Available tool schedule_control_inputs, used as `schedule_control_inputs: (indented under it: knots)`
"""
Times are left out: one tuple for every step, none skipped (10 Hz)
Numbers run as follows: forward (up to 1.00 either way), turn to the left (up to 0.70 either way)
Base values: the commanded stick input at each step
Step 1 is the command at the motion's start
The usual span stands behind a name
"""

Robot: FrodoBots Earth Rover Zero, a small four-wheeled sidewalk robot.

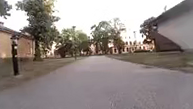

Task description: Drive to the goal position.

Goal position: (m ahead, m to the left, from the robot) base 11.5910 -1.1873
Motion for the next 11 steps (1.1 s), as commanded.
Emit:
schedule_control_inputs:
  knots:
    - [0.45,0.0]
    - [0.45,0.0]
    - [0.45,0.0]
    - [0.45,0.0]
    - [0.45,0.0]
    - [0.45,0.0]
    - [0.45,0.0]
    - [0.45,0.0]
    - [0.45,0.0]
    - [0.45,0.0]
    - [0.45,0.0]
